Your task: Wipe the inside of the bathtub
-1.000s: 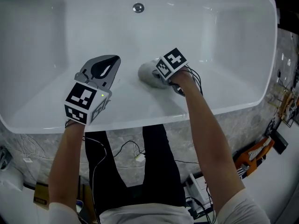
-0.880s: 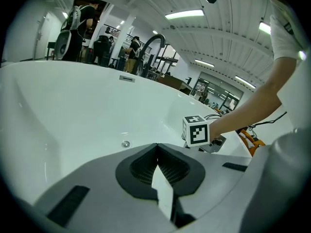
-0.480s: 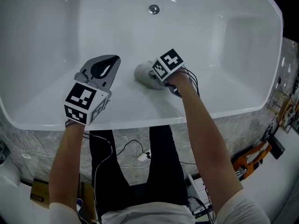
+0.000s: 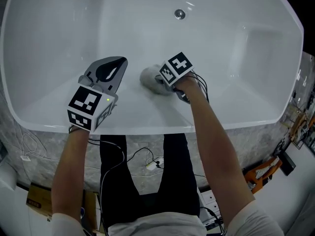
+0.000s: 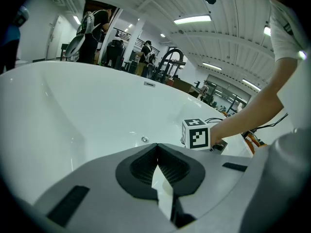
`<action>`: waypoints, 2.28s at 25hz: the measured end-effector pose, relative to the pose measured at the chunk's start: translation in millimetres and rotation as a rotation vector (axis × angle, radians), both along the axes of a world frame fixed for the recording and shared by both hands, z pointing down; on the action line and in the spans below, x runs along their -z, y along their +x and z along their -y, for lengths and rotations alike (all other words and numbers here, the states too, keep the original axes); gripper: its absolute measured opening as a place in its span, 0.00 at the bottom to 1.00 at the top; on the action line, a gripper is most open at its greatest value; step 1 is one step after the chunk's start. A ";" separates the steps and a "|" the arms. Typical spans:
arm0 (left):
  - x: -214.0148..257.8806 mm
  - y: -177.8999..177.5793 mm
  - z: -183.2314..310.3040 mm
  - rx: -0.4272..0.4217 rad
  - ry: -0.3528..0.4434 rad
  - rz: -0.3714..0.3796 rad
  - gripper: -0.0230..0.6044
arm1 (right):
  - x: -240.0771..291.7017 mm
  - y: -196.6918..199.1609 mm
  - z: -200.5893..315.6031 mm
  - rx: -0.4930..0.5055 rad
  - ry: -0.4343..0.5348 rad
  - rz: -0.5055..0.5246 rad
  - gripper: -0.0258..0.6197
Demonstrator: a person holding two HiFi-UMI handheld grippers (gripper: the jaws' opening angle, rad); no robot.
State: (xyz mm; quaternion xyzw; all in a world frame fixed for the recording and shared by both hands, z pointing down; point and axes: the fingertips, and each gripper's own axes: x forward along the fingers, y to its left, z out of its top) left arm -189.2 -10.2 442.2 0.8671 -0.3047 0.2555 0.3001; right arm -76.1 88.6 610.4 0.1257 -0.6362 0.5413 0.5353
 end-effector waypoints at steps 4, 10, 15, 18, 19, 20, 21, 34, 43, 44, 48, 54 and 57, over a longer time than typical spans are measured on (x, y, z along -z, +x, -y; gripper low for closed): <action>-1.3 -24.7 -2.2 0.025 -0.004 0.002 0.05 | 0.3 -30.8 3.1 0.009 0.005 0.019 0.18; -1.0 -51.4 -4.8 0.053 -0.010 -0.005 0.06 | 0.5 -74.7 7.1 0.026 0.007 0.053 0.18; -3.1 -78.0 -1.3 0.082 -0.011 0.000 0.06 | 0.8 -106.2 11.4 0.043 0.013 0.074 0.18; -2.6 -94.4 -0.5 0.100 -0.013 -0.001 0.06 | 3.7 -127.1 11.9 0.050 0.019 0.089 0.18; -2.3 -99.6 0.2 0.105 -0.014 -0.002 0.06 | 5.0 -135.1 12.5 0.052 0.022 0.096 0.18; -2.4 -104.7 1.2 0.110 -0.014 -0.002 0.06 | 6.1 -143.3 13.3 0.055 0.026 0.104 0.18; -2.7 -109.4 2.4 0.113 -0.014 0.000 0.06 | 7.0 -151.7 14.2 0.059 0.029 0.115 0.18; -10.1 -167.7 22.7 0.148 -0.006 0.020 0.06 | 11.6 -251.2 24.1 0.113 0.058 0.241 0.18; -18.4 -206.2 37.6 0.168 -0.012 0.030 0.06 | 17.7 -317.3 28.2 0.152 0.058 0.358 0.18; -20.0 -208.7 38.7 0.169 -0.013 0.030 0.06 | 17.4 -322.3 28.6 0.156 0.059 0.367 0.18; -25.5 -214.7 41.6 0.158 -0.012 0.033 0.06 | 17.0 -340.6 27.9 0.160 0.057 0.413 0.18; -32.6 -219.4 51.1 0.147 -0.008 0.035 0.06 | 6.2 -359.3 29.4 0.170 0.050 0.436 0.18; -36.4 -221.1 57.8 0.140 -0.007 0.040 0.06 | -5.7 -364.2 32.3 0.178 0.045 0.424 0.18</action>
